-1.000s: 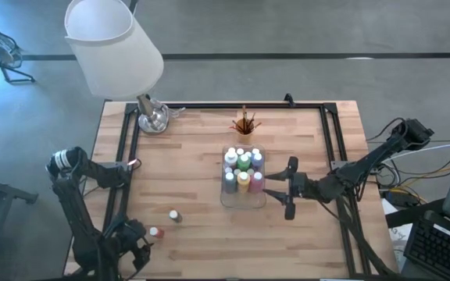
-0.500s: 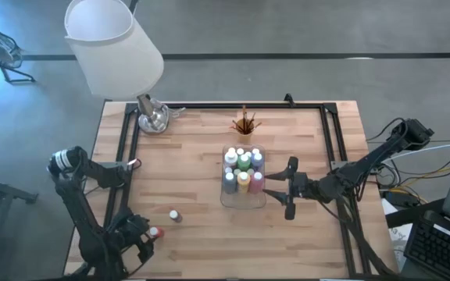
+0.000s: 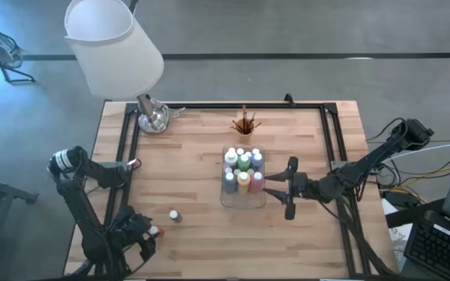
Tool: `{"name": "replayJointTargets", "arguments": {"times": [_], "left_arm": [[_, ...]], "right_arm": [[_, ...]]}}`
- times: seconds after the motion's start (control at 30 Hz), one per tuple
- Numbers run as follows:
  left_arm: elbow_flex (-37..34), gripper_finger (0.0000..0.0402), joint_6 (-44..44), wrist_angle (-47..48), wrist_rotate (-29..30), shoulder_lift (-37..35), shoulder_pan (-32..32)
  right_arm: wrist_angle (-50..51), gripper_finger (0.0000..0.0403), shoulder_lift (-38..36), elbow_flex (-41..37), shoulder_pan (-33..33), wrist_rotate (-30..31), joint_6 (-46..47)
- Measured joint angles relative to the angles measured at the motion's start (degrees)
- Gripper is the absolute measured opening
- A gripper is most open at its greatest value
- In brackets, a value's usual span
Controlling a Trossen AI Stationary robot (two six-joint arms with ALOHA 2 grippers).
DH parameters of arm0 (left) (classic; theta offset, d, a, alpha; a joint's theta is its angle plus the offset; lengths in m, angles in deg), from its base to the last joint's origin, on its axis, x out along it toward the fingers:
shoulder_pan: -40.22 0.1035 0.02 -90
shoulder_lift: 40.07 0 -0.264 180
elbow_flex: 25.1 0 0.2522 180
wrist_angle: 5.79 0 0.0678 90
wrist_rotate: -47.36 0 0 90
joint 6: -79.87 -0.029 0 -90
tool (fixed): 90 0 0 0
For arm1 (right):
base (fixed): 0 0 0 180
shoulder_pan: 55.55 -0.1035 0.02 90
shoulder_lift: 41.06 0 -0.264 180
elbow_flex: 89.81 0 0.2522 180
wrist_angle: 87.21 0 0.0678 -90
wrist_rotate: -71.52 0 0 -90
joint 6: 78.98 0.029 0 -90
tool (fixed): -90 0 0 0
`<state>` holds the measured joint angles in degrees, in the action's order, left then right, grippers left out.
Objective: Pick & Place Paint Supplies
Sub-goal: Put the small dark orange paint bottle into the transparent bin
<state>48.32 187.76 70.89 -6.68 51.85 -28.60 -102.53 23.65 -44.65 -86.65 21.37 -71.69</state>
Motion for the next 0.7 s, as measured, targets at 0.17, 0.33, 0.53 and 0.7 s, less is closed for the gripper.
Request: {"name": "replayJointTargets", "arguments": {"times": [0.17, 0.33, 0.53, 0.7], "left_arm": [[0.0, 0.0233, -0.1, -0.4, 0.0, 0.0, 0.0], [0.0, 0.0166, -0.2, -0.6, 0.0, 0.0, 0.0], [1.0, 0.012, -2.8, -1.5, -0.3, -0.2, 0.0], [3.8, 0.012, -5.6, -1.5, -0.8, -0.2, 0.0]], "right_arm": [[0.0, 0.0155, 0.0, 0.0, 0.0, 0.0, 0.0], [0.0, 0.0144, 0.0, 0.0, 0.0, 0.0, 0.0], [0.0, 0.0133, 0.0, 0.0, 0.0, 0.0, 0.0], [0.1, 0.0126, 0.0, 0.0, 0.0, 0.0, 0.0]]}}
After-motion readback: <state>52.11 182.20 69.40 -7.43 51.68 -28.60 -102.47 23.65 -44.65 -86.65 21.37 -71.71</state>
